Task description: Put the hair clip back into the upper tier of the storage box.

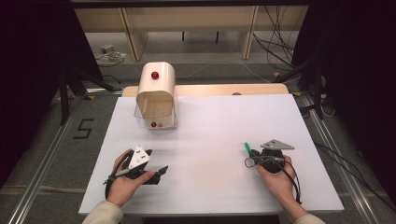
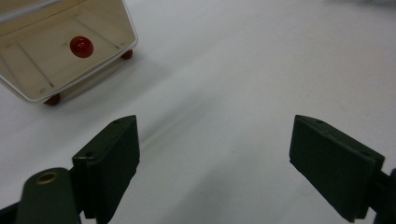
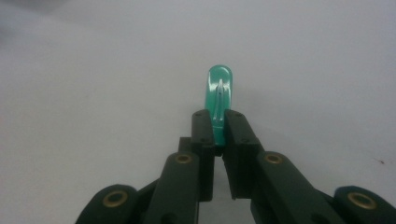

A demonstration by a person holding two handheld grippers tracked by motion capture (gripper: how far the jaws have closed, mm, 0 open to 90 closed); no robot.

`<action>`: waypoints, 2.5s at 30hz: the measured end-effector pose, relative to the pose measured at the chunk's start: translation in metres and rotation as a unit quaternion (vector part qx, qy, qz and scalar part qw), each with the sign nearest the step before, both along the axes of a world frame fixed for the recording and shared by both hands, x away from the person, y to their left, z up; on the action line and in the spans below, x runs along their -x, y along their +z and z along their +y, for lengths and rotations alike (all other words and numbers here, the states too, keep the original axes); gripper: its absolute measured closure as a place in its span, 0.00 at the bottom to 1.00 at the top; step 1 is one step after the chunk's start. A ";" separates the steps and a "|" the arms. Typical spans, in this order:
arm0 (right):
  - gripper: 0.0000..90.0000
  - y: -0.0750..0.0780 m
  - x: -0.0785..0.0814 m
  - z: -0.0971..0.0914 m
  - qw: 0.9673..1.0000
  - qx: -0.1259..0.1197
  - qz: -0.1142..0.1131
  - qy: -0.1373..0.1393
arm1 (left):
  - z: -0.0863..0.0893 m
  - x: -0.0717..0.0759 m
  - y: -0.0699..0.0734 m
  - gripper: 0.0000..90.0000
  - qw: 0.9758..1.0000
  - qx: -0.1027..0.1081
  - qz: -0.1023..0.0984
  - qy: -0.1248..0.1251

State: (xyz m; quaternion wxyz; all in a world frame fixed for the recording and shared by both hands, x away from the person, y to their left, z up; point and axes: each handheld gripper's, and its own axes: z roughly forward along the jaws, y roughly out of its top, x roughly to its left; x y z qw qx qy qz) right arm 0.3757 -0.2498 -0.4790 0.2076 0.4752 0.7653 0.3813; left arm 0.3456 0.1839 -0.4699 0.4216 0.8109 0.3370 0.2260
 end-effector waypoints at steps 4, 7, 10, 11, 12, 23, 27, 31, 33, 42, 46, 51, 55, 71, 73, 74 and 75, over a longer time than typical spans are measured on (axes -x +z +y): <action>0.93 0.002 0.001 0.001 1.000 -0.002 -0.005 0.007 | 0.000 0.000 0.000 0.18 1.000 0.001 0.000 0.000; 0.93 0.005 0.002 0.002 1.000 -0.005 -0.007 0.015 | 0.000 0.000 0.000 0.18 1.000 0.001 0.000 0.000; 0.93 0.007 0.003 0.003 1.000 -0.007 -0.012 0.025 | 0.000 0.000 0.000 0.18 1.000 0.001 0.000 -0.001; 0.93 0.008 0.003 0.004 0.999 -0.005 -0.014 0.029 | 0.000 0.000 0.000 0.18 1.000 0.001 0.000 -0.001; 0.93 0.009 0.003 0.004 0.999 -0.006 -0.013 0.031 | 0.000 0.000 0.000 0.18 1.000 0.002 0.000 -0.001; 0.93 0.016 0.004 0.009 0.998 -0.006 -0.024 0.061 | -0.001 0.000 0.000 0.18 1.000 0.003 0.000 -0.002; 0.93 0.018 0.004 0.009 0.997 -0.006 -0.027 0.066 | -0.001 0.000 0.000 0.18 1.000 0.002 0.000 -0.002; 0.93 0.020 0.005 0.011 0.997 -0.009 -0.030 0.072 | -0.001 0.000 0.000 0.18 1.000 0.000 0.001 -0.004; 0.93 0.021 0.006 0.013 0.997 -0.010 -0.031 0.075 | -0.002 0.000 0.000 0.18 1.000 0.000 0.001 -0.004; 0.93 0.027 0.006 0.019 0.995 -0.011 -0.037 0.095 | -0.002 0.000 0.000 0.18 1.000 0.000 0.001 -0.004; 0.93 0.030 0.007 0.023 0.994 -0.009 -0.040 0.101 | -0.002 -0.001 0.000 0.18 1.000 0.000 0.001 -0.005; 0.93 0.033 0.006 0.026 0.993 -0.011 -0.044 0.109 | -0.002 -0.001 0.000 0.18 1.000 -0.001 0.001 -0.006; 0.93 0.034 0.006 0.029 0.993 -0.012 -0.043 0.112 | -0.003 0.000 -0.001 0.18 1.000 0.002 0.003 -0.006; 0.93 0.045 0.003 0.043 0.990 -0.021 -0.055 0.130 | -0.004 -0.001 -0.001 0.18 1.000 0.004 0.003 -0.007; 0.93 0.046 0.002 0.045 0.989 -0.021 -0.058 0.134 | -0.004 -0.001 -0.001 0.18 1.000 0.004 0.002 -0.007; 0.93 0.047 0.002 0.046 0.989 -0.021 -0.056 0.133 | -0.005 -0.001 -0.001 0.18 1.000 0.004 0.002 -0.007; 0.93 0.047 0.002 0.047 0.989 -0.023 -0.058 0.133 | -0.005 -0.001 -0.001 0.18 1.000 0.004 0.003 -0.008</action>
